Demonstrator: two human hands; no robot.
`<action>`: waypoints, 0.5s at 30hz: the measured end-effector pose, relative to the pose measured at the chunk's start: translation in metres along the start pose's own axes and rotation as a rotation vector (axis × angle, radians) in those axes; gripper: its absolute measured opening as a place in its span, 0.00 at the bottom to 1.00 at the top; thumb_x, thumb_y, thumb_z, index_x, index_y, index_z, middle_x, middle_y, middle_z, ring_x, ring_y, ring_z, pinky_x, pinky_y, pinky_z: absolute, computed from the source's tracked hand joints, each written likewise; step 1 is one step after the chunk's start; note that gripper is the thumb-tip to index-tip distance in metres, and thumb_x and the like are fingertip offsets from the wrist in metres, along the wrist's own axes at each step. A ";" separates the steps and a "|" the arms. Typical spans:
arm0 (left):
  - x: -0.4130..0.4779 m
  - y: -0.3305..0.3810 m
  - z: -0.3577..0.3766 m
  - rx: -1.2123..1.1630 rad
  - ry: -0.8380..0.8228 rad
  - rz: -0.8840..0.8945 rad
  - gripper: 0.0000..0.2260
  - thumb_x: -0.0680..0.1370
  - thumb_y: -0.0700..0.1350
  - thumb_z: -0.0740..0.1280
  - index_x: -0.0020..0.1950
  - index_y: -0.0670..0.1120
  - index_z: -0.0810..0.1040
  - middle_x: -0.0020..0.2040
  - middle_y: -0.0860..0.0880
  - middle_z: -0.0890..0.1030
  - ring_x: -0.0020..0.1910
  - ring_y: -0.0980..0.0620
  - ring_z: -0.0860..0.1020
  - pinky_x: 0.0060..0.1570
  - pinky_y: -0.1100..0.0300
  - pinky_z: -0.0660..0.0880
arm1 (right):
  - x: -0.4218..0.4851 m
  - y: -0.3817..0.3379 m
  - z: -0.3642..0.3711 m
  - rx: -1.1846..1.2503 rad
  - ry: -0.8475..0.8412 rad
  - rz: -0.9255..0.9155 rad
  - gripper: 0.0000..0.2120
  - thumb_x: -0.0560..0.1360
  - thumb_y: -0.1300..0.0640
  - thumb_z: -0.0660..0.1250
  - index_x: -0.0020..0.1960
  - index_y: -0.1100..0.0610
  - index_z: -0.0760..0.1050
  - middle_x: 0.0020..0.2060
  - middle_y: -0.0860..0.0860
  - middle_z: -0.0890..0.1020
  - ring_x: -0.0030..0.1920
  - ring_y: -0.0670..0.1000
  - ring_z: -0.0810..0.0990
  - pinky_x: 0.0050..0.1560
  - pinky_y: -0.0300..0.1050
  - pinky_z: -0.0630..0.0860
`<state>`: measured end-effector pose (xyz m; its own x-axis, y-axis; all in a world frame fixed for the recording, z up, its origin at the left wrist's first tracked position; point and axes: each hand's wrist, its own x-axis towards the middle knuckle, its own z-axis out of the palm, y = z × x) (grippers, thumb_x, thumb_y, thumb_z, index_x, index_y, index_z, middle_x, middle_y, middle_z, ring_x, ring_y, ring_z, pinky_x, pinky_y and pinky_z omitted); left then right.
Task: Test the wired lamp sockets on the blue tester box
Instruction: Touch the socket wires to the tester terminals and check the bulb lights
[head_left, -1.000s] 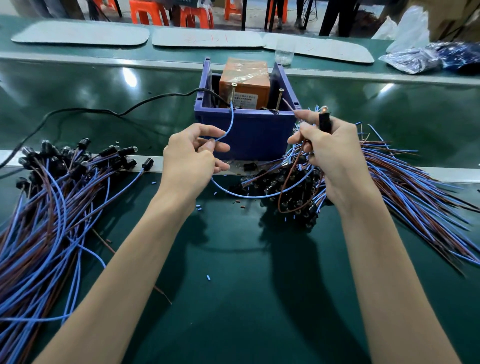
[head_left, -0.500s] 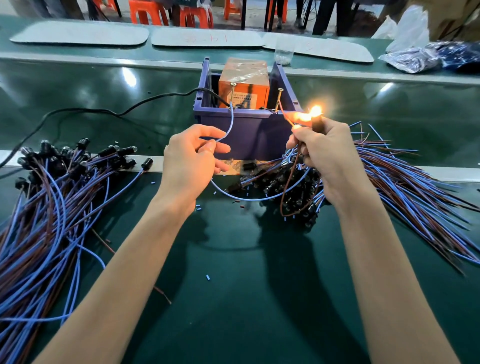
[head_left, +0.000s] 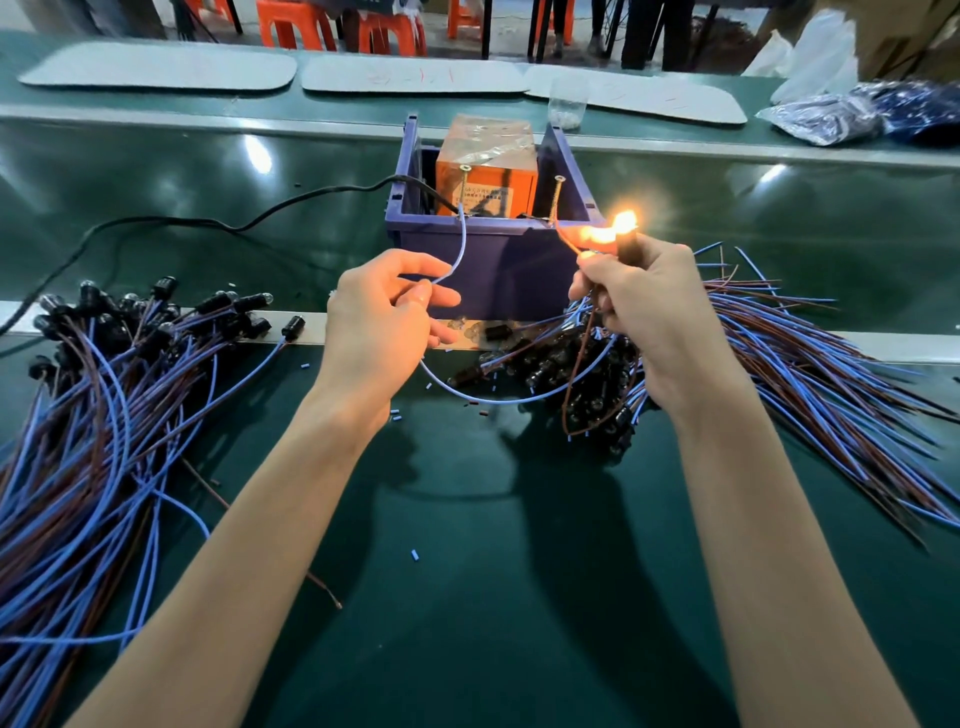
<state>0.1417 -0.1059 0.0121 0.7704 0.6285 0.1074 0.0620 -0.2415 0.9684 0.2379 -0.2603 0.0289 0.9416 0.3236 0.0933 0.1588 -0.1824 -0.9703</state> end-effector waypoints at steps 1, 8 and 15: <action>0.000 0.000 0.000 -0.008 0.000 -0.003 0.15 0.81 0.34 0.57 0.44 0.52 0.77 0.39 0.52 0.81 0.24 0.60 0.78 0.28 0.71 0.72 | 0.000 -0.001 0.000 0.003 -0.015 -0.004 0.15 0.77 0.63 0.62 0.35 0.49 0.78 0.25 0.43 0.79 0.31 0.38 0.72 0.39 0.37 0.62; 0.001 -0.001 0.000 -0.038 0.007 -0.030 0.15 0.81 0.34 0.57 0.45 0.50 0.77 0.39 0.51 0.81 0.23 0.60 0.77 0.28 0.70 0.73 | -0.001 -0.002 0.000 0.022 0.018 0.024 0.13 0.78 0.64 0.61 0.42 0.50 0.80 0.25 0.42 0.80 0.29 0.37 0.73 0.39 0.35 0.65; 0.001 -0.001 0.000 0.007 0.002 -0.003 0.15 0.81 0.34 0.57 0.45 0.52 0.77 0.38 0.54 0.81 0.24 0.60 0.78 0.28 0.71 0.72 | 0.002 0.002 -0.001 0.060 0.149 0.012 0.10 0.77 0.63 0.63 0.42 0.52 0.78 0.27 0.44 0.82 0.27 0.40 0.72 0.37 0.35 0.71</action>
<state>0.1421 -0.1048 0.0115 0.7689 0.6307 0.1046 0.0691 -0.2446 0.9671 0.2405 -0.2606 0.0274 0.9777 0.1792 0.1094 0.1334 -0.1278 -0.9828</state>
